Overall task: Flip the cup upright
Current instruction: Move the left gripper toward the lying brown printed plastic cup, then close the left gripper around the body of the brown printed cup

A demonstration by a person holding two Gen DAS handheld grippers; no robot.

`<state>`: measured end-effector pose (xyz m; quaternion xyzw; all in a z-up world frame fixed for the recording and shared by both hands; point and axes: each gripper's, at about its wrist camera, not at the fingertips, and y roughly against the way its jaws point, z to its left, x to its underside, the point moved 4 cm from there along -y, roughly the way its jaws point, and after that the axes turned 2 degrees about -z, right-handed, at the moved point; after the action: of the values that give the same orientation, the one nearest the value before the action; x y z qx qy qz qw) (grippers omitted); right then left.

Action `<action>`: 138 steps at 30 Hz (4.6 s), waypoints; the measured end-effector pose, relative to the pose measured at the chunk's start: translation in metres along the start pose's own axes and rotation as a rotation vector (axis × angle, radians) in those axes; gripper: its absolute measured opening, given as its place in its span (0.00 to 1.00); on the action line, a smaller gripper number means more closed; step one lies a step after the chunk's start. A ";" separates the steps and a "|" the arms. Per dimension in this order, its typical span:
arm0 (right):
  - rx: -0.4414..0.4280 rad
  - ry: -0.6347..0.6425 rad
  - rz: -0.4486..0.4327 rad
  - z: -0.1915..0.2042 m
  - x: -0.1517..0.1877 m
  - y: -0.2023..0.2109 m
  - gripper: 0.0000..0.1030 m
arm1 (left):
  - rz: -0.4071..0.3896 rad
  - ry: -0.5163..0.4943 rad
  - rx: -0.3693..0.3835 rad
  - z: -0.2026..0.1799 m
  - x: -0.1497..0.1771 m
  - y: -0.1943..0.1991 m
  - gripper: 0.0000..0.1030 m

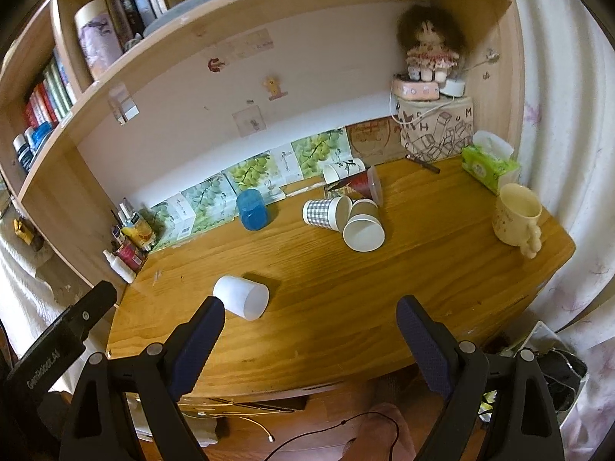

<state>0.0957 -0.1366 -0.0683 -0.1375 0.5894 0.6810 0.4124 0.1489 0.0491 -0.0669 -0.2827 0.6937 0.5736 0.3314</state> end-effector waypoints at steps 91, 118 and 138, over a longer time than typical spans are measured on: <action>-0.094 -0.466 0.176 -0.217 -0.149 -0.282 0.89 | 0.475 -1.125 0.459 -0.261 -0.044 -0.360 0.96; -0.090 -0.474 0.212 -0.232 -0.146 -0.293 0.89 | 0.627 -1.098 0.462 -0.284 -0.018 -0.424 0.96; -0.092 -0.464 0.230 -0.229 -0.148 -0.299 0.89 | 0.780 -1.007 0.452 -0.279 -0.021 -0.455 0.81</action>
<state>0.3354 -0.4164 -0.2357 0.0717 0.4591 0.7627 0.4498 0.4755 -0.3078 -0.2926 0.3664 0.6089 0.5537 0.4341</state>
